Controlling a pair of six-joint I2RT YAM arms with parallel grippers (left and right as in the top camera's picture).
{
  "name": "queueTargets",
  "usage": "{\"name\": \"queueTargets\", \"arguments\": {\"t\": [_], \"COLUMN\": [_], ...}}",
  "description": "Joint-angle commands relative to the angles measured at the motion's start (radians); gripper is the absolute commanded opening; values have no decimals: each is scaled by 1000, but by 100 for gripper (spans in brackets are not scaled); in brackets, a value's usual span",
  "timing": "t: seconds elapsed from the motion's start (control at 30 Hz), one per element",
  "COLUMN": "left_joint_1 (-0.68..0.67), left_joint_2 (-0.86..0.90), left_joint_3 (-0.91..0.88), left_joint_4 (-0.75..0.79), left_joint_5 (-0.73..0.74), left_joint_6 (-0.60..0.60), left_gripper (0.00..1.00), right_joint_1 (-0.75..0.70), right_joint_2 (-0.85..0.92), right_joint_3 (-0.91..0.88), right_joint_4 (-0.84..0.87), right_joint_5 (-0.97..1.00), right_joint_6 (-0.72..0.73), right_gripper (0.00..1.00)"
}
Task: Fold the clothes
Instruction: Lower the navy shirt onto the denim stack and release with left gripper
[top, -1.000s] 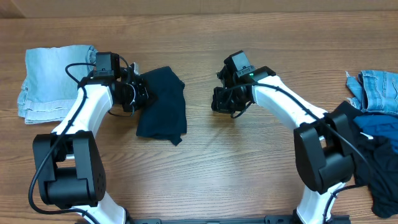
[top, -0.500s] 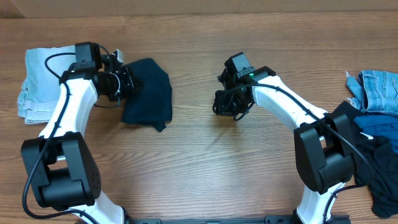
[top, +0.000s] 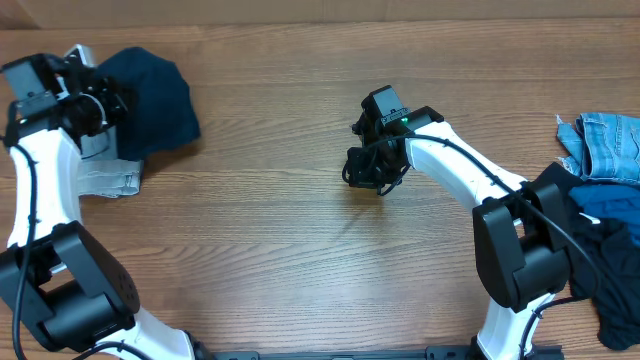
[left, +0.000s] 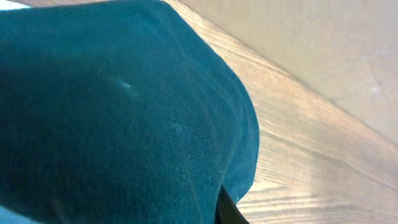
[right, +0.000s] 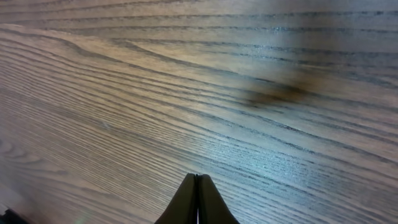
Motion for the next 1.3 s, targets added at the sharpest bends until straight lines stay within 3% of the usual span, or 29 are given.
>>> {"name": "queueTargets", "arguments": {"t": [0.0, 0.1, 0.4, 0.67, 0.73, 0.87, 1.03, 1.27], "left_joint_1": [94, 133, 130, 43, 26, 8, 0, -95], "left_joint_2": [-23, -23, -4, 101, 134, 194, 194, 194], "left_joint_3": [47, 91, 146, 146, 146, 146, 198, 214], "left_joint_4": [67, 127, 214, 322, 334, 287, 439, 385], "left_joint_5": [58, 73, -20, -79, -81, -64, 108, 93], "left_joint_6": [17, -57, -86, -439, -478, -474, -603, -562], "left_gripper": [10, 10, 13, 11, 11, 10, 9, 9], "right_joint_1": [-3, -3, -3, -3, -3, -3, -3, -3], "right_joint_2": [-30, -30, -30, -30, -30, -30, -30, -30], "right_joint_3": [9, 9, 9, 9, 9, 9, 9, 9], "right_joint_4": [0, 0, -8, -7, -7, -5, 0, 8], "right_joint_5": [5, 5, 4, 5, 5, 5, 5, 5], "right_joint_6": [-6, -3, 2, 2, 1, 1, 1, 1], "right_gripper": [4, 4, 4, 4, 4, 4, 4, 4]}}
